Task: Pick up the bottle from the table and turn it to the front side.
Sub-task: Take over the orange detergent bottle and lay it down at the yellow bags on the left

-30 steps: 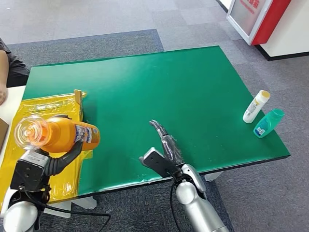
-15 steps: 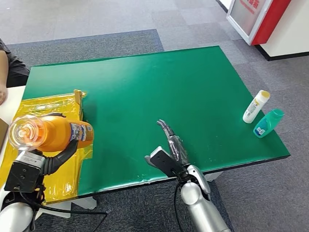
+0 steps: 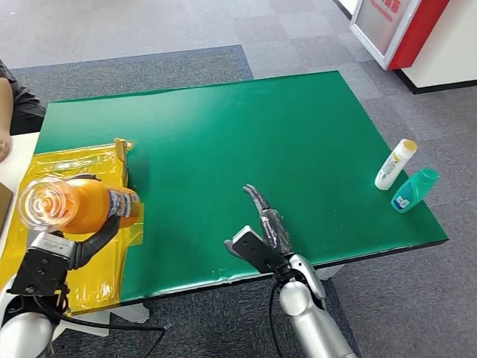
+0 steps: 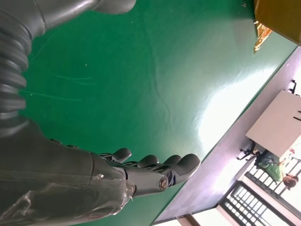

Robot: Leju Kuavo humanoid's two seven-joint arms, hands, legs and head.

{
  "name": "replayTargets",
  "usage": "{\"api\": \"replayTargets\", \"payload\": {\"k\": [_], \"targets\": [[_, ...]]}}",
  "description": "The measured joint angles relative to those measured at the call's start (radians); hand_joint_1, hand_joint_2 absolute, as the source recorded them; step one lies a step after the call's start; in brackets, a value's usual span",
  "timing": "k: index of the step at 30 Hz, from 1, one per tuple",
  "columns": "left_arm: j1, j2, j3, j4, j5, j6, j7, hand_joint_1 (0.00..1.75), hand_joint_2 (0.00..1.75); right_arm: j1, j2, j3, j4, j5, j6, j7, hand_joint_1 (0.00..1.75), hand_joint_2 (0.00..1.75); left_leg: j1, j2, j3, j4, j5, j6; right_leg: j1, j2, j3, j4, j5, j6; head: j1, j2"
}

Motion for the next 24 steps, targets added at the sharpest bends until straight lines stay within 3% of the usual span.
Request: {"api": "replayTargets", "payload": {"k": [6,11,16,24], "targets": [[-0.015,0.014,-0.020,0.003,-0.201,-0.011,0.081,1.75,1.75,0.000,0.000,-0.007,0.000,0.006,0.011,-0.002,0.00,1.75,0.000,0.000,0.000,0.000,0.000,0.000,0.000,0.000,0.000,0.000,0.000,0.000,0.000,0.000],[-0.035,0.080,-0.082,0.073,-0.421,-0.066,0.188,1.75,1.75,-0.001,0.001,-0.021,-0.001,0.009,0.027,-0.008,0.00,1.75,0.000,0.000,0.000,0.000,0.000,0.000,0.000,0.000,0.000,0.000,0.000,0.000,0.000,0.000],[-0.043,0.120,-0.121,0.169,-0.489,-0.065,0.231,1.75,1.75,-0.001,0.004,-0.035,-0.013,0.017,0.048,-0.008,0.00,1.75,0.000,0.000,0.000,0.000,0.000,0.000,0.000,0.000,-0.001,0.000,0.000,0.000,0.000,0.000],[-0.048,0.124,-0.131,0.207,-0.523,-0.061,0.256,1.75,1.75,-0.001,0.004,-0.047,-0.014,0.018,0.051,-0.008,0.00,1.75,0.000,0.000,0.000,0.000,0.000,0.000,0.000,0.000,-0.001,0.000,0.000,0.000,0.000,0.000]]}}
